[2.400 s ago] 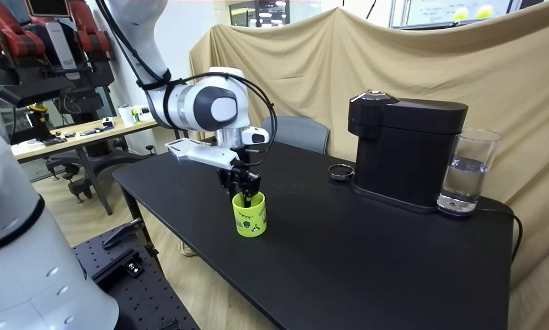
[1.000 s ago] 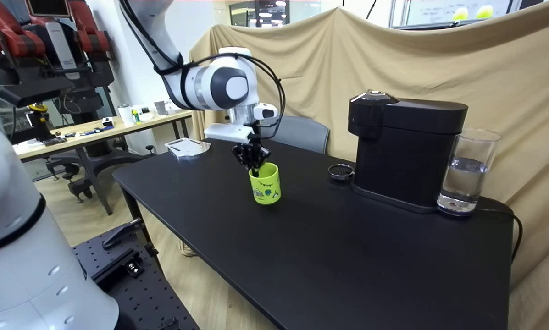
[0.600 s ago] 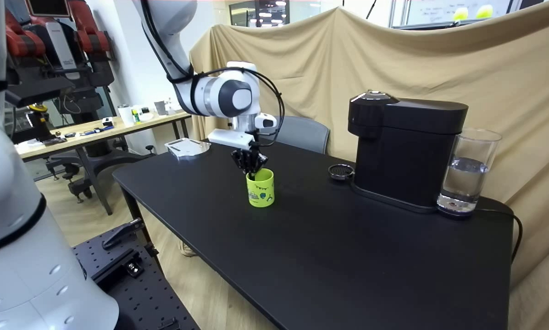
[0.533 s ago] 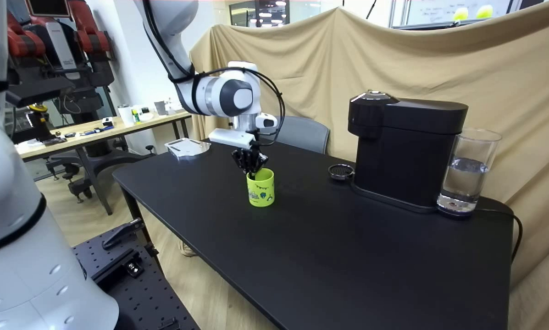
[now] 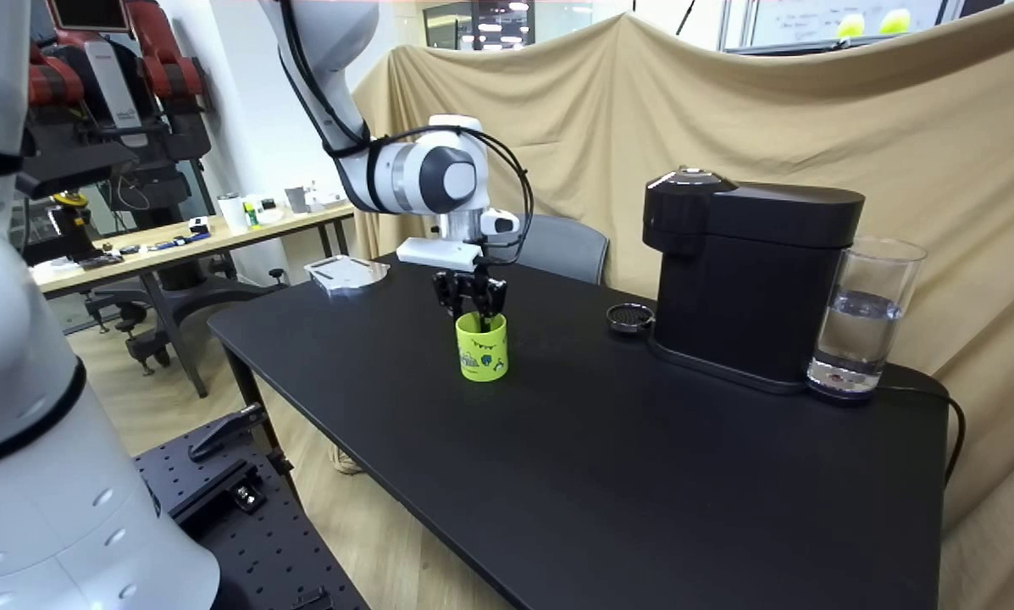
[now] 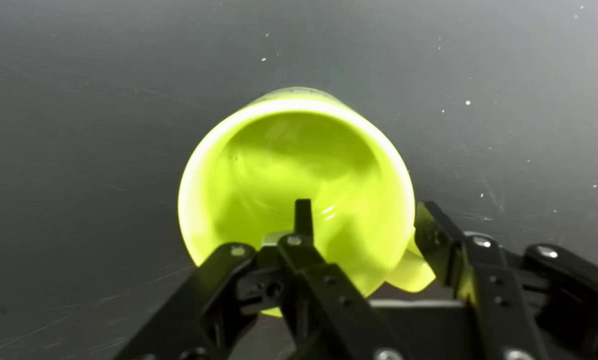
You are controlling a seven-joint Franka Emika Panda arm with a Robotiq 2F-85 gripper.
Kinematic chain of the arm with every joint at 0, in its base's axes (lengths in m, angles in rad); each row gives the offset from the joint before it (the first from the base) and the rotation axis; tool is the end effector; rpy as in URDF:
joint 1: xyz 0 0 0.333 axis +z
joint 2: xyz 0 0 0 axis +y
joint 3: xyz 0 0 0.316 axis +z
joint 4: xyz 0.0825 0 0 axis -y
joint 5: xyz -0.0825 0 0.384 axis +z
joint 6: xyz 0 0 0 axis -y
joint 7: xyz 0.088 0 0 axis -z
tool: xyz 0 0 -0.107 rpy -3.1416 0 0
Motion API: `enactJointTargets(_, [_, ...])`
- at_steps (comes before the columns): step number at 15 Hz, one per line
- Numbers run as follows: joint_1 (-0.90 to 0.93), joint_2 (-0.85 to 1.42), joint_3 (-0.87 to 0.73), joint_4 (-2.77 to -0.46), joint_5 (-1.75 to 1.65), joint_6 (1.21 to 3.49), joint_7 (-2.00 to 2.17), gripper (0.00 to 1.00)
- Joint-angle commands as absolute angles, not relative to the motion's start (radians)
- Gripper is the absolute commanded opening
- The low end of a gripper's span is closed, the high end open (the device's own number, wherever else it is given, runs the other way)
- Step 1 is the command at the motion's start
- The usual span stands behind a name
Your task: Move the mug to the left, then the right, then back to the left
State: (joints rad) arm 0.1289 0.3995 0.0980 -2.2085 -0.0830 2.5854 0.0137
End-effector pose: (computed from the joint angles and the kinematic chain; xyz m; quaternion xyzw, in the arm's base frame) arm 0.5363 0.1264 0.1955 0.9904 0.1380 -0.0094 0.0036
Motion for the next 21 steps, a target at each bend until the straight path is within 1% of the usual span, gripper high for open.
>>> enactJointTargets(1, [0.157,0.331,0.086,-2.226,-0.114,2.541,0.035,0.88])
enactJointTargets(2, [0.157,0.313,0.089,-2.237,-0.117,2.536,0.033,0.96])
enactJointTargets(4, [0.16,0.263,0.099,-2.261,-0.112,2.51,0.026,1.0])
enactJointTargets(9, [0.183,0.176,0.093,-2.28,-0.149,2.417,0.092,1.0])
enactJointTargets(10, [0.16,0.116,0.099,-2.301,-0.113,2.347,0.056,1.0])
enactJointTargets(14, [0.113,0.073,0.066,-2.321,-0.124,2.287,0.056,1.0])
enactJointTargets(21, [0.069,0.127,0.033,-2.319,-0.155,2.255,0.105,1.0])
